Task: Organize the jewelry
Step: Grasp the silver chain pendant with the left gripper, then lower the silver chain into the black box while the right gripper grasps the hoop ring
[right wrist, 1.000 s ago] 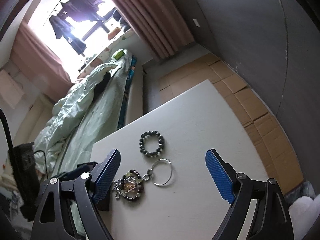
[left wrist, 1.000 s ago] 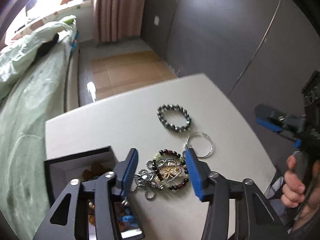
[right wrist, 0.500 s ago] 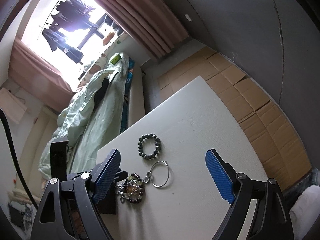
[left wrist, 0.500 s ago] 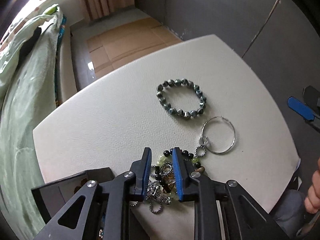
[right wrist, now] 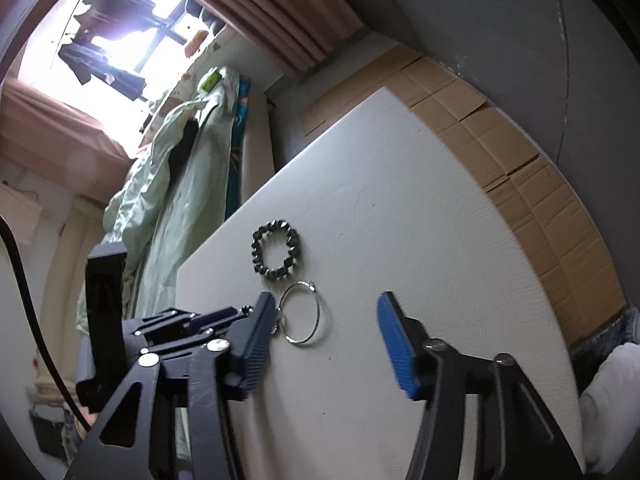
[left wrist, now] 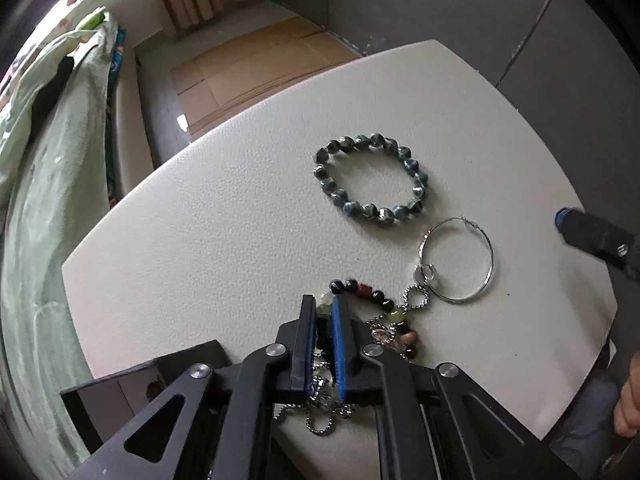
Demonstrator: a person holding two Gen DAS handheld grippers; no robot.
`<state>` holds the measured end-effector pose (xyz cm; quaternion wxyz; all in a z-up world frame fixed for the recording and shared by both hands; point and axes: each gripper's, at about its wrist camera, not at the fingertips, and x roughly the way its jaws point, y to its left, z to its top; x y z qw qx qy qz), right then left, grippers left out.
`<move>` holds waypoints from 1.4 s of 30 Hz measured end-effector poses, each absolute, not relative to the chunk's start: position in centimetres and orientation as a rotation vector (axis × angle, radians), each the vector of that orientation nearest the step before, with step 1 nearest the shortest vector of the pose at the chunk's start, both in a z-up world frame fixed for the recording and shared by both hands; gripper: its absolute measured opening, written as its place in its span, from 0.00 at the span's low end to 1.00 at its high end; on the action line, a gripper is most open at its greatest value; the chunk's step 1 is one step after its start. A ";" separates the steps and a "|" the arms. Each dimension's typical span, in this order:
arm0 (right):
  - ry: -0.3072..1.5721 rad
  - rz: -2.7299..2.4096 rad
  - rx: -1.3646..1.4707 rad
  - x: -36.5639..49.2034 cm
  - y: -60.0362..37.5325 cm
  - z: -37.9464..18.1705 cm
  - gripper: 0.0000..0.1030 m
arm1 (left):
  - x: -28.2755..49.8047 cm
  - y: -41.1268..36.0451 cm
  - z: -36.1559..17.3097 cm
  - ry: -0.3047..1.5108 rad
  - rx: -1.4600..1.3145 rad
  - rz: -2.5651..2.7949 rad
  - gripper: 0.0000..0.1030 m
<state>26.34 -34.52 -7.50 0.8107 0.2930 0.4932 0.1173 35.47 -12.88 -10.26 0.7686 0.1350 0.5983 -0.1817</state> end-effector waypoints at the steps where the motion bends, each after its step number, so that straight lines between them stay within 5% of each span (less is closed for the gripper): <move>1: 1.061 0.256 0.618 26.5 -34.2 -7.6 0.40 | 35.5 -12.7 -10.2 1.298 0.277 -0.405 0.08; 22: 1.153 0.151 0.249 28.9 -27.8 -9.0 0.24 | 33.3 -8.5 -1.9 1.126 0.100 -0.444 0.08; 29: 1.136 0.073 0.057 28.7 -26.4 -8.7 0.06 | 32.7 -7.2 0.6 1.079 0.061 -0.458 0.08; 42: 1.042 0.267 0.328 26.8 -28.2 -5.8 0.03 | 31.2 -5.6 4.9 0.993 0.062 -0.434 0.08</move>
